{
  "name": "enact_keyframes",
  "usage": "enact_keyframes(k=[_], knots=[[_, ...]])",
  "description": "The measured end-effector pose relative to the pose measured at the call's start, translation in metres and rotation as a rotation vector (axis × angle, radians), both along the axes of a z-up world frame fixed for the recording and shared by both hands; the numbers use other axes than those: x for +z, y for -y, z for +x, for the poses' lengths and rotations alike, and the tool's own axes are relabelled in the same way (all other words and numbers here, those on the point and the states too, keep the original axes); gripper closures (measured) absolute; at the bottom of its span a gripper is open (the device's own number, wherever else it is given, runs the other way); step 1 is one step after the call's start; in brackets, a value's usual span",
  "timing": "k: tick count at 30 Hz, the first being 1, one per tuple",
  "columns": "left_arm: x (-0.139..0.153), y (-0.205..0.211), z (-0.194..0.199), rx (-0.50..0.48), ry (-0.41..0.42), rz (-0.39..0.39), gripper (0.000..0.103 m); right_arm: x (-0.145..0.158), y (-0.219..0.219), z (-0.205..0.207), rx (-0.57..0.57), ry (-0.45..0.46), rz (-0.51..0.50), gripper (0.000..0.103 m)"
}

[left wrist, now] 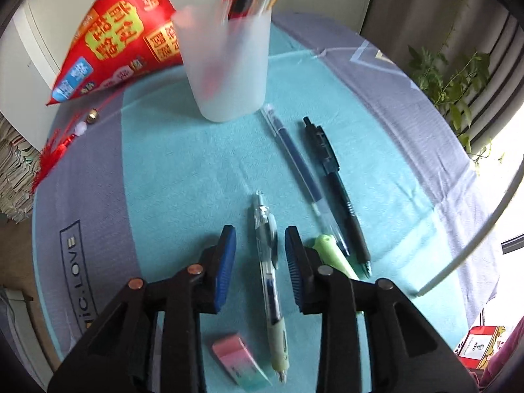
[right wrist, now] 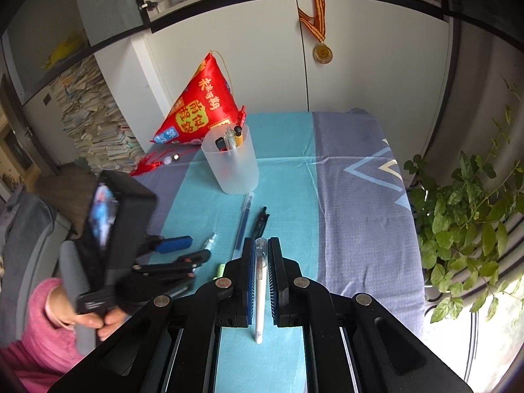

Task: Organize stationery
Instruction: 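Lift white pen with right tool while left tool carries clear pen to cup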

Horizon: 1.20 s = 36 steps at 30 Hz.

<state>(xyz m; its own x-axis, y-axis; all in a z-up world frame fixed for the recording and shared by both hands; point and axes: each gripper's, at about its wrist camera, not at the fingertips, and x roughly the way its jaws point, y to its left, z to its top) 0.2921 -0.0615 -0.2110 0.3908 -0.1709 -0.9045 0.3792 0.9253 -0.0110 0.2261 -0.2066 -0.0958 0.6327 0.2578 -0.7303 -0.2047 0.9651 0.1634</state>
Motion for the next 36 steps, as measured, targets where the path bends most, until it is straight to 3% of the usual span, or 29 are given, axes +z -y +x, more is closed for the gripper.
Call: enact_keyframes(k=[1,4,8,19,28,36], knots=[[-0.002,0.000,0.001,0.005,-0.011,0.000,0.075,0.000,0.000,0.000,-0.001,0.001,0.001,0.095],[-0.001,-0.001,0.003,0.006,-0.005,-0.026,0.093,0.001,0.002,-0.001,-0.004,0.005,0.004,0.095],[0.004,-0.005,-0.001,0.028,-0.016,-0.075,0.094,0.002,0.003,-0.001,-0.007,0.008,0.015,0.095],[0.073,-0.022,-0.035,0.029,0.167,-0.140,0.094,0.019,0.001,-0.008,0.002,0.060,0.030,0.095],[0.110,-0.024,-0.054,0.035,0.282,-0.163,0.094,0.033,-0.003,-0.020,0.006,0.106,0.031,0.095],[0.136,-0.026,-0.049,0.060,0.327,-0.160,0.094,0.049,-0.005,-0.029,0.002,0.146,0.022,0.095]])
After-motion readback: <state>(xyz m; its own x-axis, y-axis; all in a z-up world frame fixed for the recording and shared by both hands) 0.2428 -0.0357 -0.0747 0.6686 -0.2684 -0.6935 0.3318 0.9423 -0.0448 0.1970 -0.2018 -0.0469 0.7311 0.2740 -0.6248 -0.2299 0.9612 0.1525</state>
